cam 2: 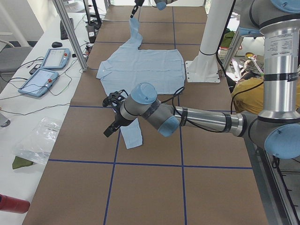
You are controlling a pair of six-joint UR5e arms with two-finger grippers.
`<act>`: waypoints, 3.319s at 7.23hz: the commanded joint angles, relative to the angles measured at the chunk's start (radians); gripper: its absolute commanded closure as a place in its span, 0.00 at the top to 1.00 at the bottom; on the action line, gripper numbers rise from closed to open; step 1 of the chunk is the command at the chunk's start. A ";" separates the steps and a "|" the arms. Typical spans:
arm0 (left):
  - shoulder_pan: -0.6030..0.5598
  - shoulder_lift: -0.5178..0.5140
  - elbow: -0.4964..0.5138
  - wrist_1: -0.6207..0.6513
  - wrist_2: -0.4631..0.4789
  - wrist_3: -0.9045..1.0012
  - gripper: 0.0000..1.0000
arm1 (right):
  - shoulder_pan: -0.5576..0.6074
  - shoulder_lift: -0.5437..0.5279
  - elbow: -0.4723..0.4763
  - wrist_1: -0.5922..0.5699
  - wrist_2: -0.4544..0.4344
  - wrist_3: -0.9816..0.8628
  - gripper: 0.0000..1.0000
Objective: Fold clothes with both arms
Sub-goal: 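Lift the cuff with the right gripper and carry it across the shirt body, then lay the sleeve across the chest, open the right gripper and withdraw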
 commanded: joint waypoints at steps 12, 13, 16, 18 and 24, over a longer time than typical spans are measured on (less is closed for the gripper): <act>0.000 0.000 0.018 0.000 0.000 -0.001 1.00 | -0.422 0.708 -0.616 -0.119 -0.500 0.148 0.06; 0.000 0.000 0.018 0.000 0.000 -0.001 1.00 | -0.420 0.776 -0.692 -0.119 -0.500 0.158 0.43; 0.000 0.000 0.018 0.000 0.000 -0.001 1.00 | -0.408 0.859 -0.742 -0.125 -0.477 0.191 0.99; 0.002 -0.001 0.025 0.000 0.000 -0.001 1.00 | -0.310 0.867 -0.742 -0.154 -0.260 0.189 1.00; 0.184 0.016 0.062 -0.165 -0.158 -0.131 1.00 | 0.000 0.305 -0.223 -0.201 0.206 -0.365 1.00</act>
